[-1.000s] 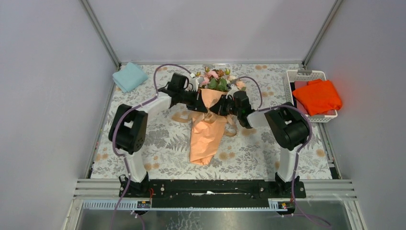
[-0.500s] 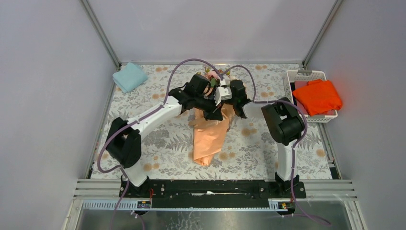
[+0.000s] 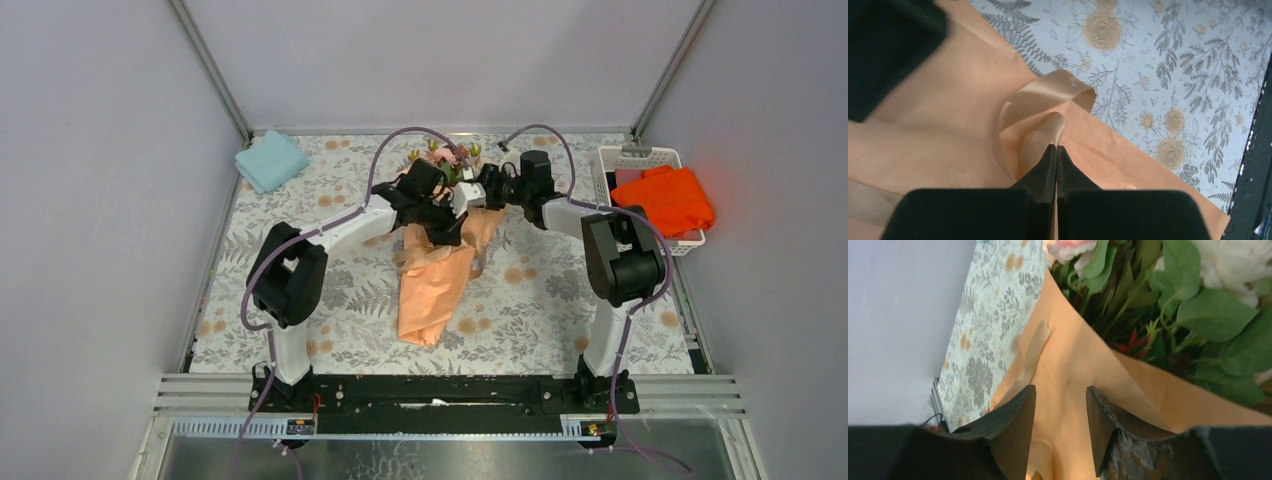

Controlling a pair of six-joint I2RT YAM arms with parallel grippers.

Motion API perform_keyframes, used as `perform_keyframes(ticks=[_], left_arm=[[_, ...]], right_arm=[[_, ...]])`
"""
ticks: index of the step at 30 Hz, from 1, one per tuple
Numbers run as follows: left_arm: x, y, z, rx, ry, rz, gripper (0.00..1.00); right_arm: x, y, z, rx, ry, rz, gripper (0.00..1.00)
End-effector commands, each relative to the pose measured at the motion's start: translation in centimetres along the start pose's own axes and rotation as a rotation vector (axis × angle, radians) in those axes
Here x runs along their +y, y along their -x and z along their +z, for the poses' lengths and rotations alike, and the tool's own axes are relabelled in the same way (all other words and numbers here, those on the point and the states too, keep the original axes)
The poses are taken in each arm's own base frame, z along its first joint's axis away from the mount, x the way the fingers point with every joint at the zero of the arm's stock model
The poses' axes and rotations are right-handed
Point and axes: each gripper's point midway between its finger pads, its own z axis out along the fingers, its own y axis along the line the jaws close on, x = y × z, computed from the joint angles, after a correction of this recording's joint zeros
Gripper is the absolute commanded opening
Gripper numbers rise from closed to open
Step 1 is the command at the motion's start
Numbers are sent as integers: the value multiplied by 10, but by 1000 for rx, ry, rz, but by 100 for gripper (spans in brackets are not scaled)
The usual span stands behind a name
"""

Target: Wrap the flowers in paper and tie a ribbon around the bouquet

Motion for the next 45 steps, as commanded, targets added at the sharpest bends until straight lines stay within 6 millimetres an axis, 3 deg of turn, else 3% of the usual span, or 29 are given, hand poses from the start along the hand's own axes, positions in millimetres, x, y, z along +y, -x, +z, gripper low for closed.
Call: perform_keyframes(ticks=[1, 5, 12, 22, 27, 32, 36, 39, 45], left_arm=[[41, 38, -13, -132, 89, -48, 0], [57, 42, -24, -167, 112, -117, 0], [54, 50, -33, -198, 100, -159, 0], [40, 98, -78, -288, 120, -183, 0], [40, 95, -82, -287, 143, -204, 0], [49, 84, -77, -265, 175, -226, 0], [47, 86, -78, -274, 162, -257, 0], [39, 88, -76, -280, 113, -284, 0], [40, 74, -71, -262, 83, -317, 0]], right_arm=[[16, -28, -16, 108, 15, -20, 48], [13, -47, -24, 132, 18, -19, 46], [5, -65, -29, 176, 15, -10, 45], [12, -79, -31, 195, 84, 29, 43], [22, -84, -31, 202, 153, 63, 33], [22, -95, -33, 224, 151, 36, 44], [14, -102, -30, 246, 93, -14, 45], [23, -97, -27, 237, 135, 19, 45], [54, -59, -38, 38, 212, -156, 49]])
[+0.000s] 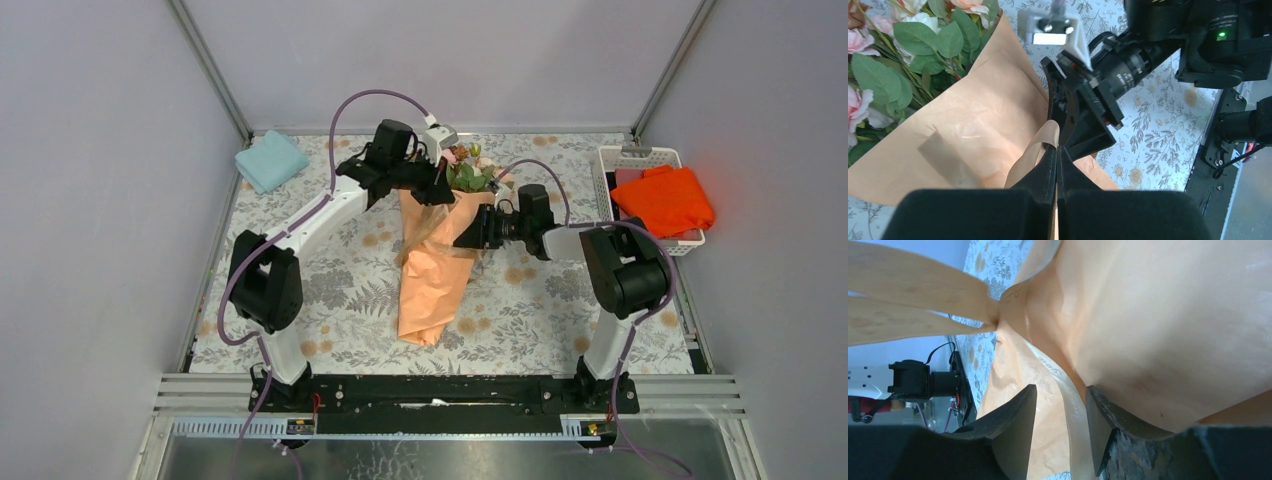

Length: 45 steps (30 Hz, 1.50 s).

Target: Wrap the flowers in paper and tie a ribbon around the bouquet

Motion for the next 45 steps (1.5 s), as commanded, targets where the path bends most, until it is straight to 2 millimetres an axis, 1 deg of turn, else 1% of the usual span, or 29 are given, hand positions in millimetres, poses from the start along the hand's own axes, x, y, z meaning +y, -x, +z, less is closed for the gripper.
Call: perform_keyframes(ticks=[1, 2, 3, 4, 6, 8, 10, 13, 15, 20, 24, 25, 27, 28, 29, 30, 31, 33, 36, 39, 41, 43, 44, 45], left_arm=[[0, -11, 2, 14, -43, -39, 0], [0, -12, 1, 15, -50, -37, 0], [-1, -12, 1, 12, -57, -34, 0], [-2, -11, 1, 9, -62, -32, 0], [-2, -10, 2, 5, -63, -34, 0], [-1, -11, 3, 7, -63, -39, 0], [-1, -13, 5, 13, -70, -45, 0], [1, -16, 9, 20, -71, -61, 0], [-1, -16, 9, 21, -82, -65, 0], [-9, -15, 7, 18, -118, -64, 0], [-10, -18, 7, 22, -133, -61, 0], [-10, -17, 7, 22, -133, -62, 0], [-10, -17, 7, 22, -129, -65, 0], [-9, -16, 6, 19, -125, -63, 0], [-8, -16, 5, 17, -117, -61, 0], [-7, -16, 4, 17, -106, -60, 0], [-4, -17, 3, 16, -91, -54, 0], [0, -21, 2, 22, -64, -43, 0], [6, -34, 4, 44, -39, -22, 0], [14, -45, 6, 68, -20, 5, 0], [19, -53, 9, 88, -14, 37, 0], [26, -63, 13, 124, -9, 60, 0], [28, -69, 15, 147, -15, 77, 0], [30, -73, 16, 167, -19, 97, 0]], right_arm=[[49, 50, -15, -210, 97, -235, 50], [56, 57, -17, -255, 118, -260, 51], [65, 69, -19, -321, 151, -312, 51], [71, 75, -21, -362, 171, -324, 52], [81, 85, -22, -423, 215, -335, 52], [86, 92, -19, -462, 234, -326, 53], [87, 94, -12, -469, 237, -324, 53], [94, 92, -1, -449, 270, -332, 54], [94, 92, 3, -444, 270, -326, 53], [83, 98, 7, -466, 219, -291, 41], [83, 103, 11, -477, 235, -267, 41], [82, 104, 11, -479, 234, -265, 38], [78, 106, 10, -491, 199, -258, 20], [73, 110, 7, -505, 153, -254, 11], [68, 115, 1, -526, 99, -259, 6], [62, 121, -6, -554, 39, -273, 3], [58, 129, -15, -585, -27, -287, 1], [50, 143, -35, -631, -180, -341, 0], [33, 156, -67, -674, -419, -382, 0], [21, 155, -93, -679, -579, -433, 0], [14, 150, -102, -662, -640, -462, 0], [7, 141, -104, -623, -672, -482, 0], [4, 135, -102, -591, -675, -488, 0], [5, 127, -96, -549, -645, -499, 0]])
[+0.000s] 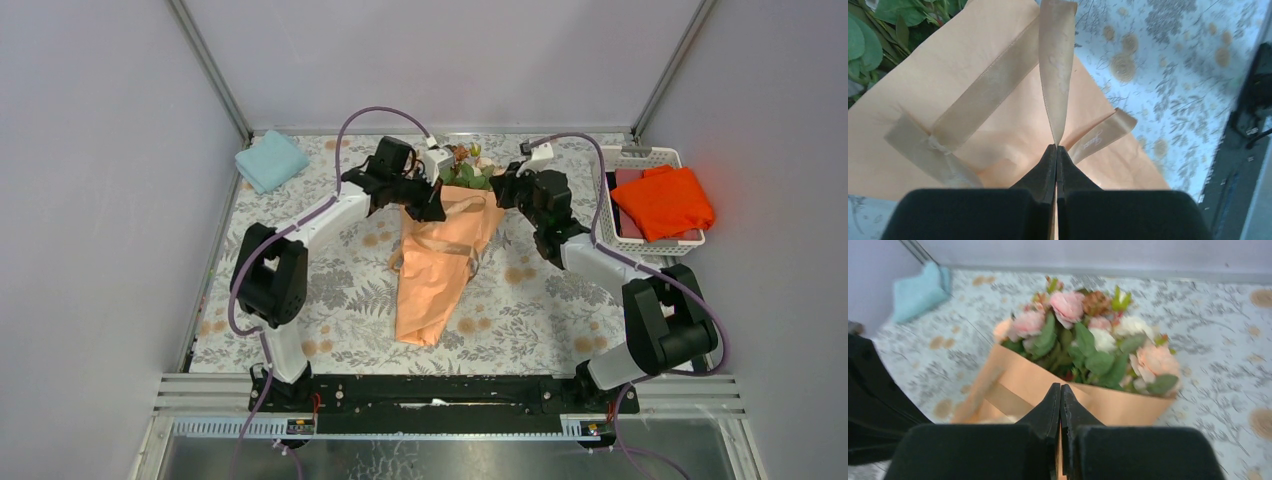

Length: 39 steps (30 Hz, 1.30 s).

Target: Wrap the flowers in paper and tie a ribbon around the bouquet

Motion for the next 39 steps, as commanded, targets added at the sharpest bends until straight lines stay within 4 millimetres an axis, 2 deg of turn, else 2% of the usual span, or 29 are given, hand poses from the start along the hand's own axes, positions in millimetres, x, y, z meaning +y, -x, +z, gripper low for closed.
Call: perform_keyframes(ticks=[1, 3, 5, 7, 12, 14, 17, 23, 27, 30, 35, 39], left_arm=[[17, -19, 8, 82, 11, 135, 0], [23, -29, 10, 120, 14, 215, 12], [31, -38, 11, 148, 40, 259, 14], [34, -47, 14, 178, 45, 289, 20], [26, -65, 16, 253, -5, 457, 58], [19, -66, 12, 274, -23, 547, 70], [9, -70, 8, 306, -62, 649, 79], [2, -77, 2, 378, -139, 700, 82], [-6, -79, -5, 411, -196, 716, 83], [-11, -87, -11, 439, -254, 800, 87], [10, -101, -8, 514, -201, 920, 90], [30, -97, 7, 491, -94, 958, 91]], right_arm=[[-15, -41, -14, 161, -18, -129, 0], [-2, -59, -16, 226, 65, -115, 0], [7, -70, -20, 265, 130, -106, 0], [18, -74, -22, 276, 197, -104, 5], [33, -78, -19, 316, 280, -55, 10], [37, -79, -17, 332, 293, -36, 11], [42, -79, -16, 342, 318, -11, 12], [47, -88, -12, 374, 333, 44, 15], [36, -98, -3, 410, 260, 67, 27], [36, -105, 1, 429, 253, 76, 30], [47, -116, 5, 475, 292, 75, 31], [50, -120, 8, 498, 306, 83, 31]])
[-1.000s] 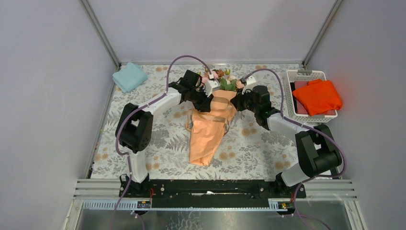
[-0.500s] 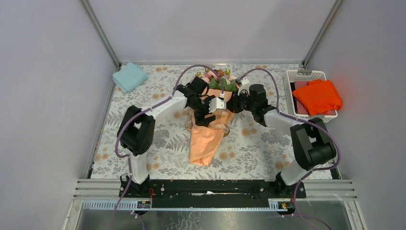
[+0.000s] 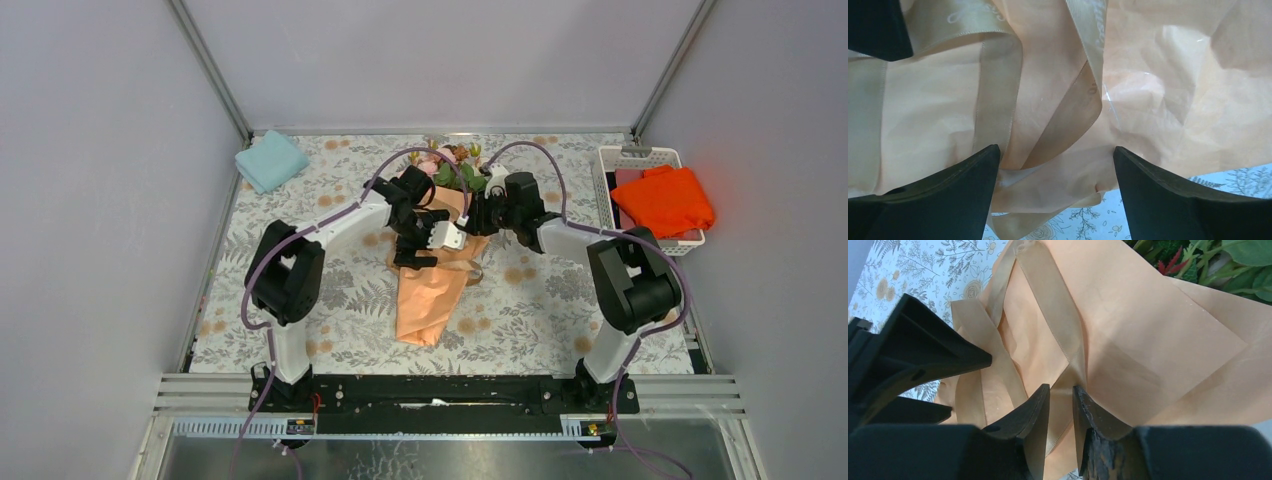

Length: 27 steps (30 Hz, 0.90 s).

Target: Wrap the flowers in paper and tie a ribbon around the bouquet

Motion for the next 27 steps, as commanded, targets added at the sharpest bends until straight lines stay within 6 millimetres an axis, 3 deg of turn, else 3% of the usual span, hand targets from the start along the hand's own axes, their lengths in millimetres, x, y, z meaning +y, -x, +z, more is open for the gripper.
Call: perform_keyframes(ticks=[1, 3, 9, 10, 17, 22, 25, 27], left_arm=[[29, -11, 12, 65, 140, 71, 89], [40, -15, 16, 89, 196, 52, 81], [47, 4, 5, 19, 255, -13, 7], [50, 6, 2, 8, 279, -22, 0], [69, 30, -24, -63, 380, -128, 0], [77, 40, -28, -100, 398, -204, 0], [81, 31, -21, -80, 412, -251, 0], [83, 27, -16, -77, 415, -280, 0]], right_arm=[[13, 15, 6, -12, 46, -14, 31], [13, 11, 8, 3, 53, -2, 28], [15, -26, 17, 104, 93, 55, 18], [16, -34, 18, 124, 96, 54, 18], [32, -64, 10, 203, 187, 44, 16], [55, -87, -17, 293, 318, 6, 16], [56, -80, -32, 277, 292, -6, 17], [44, -67, -41, 238, 216, 35, 19]])
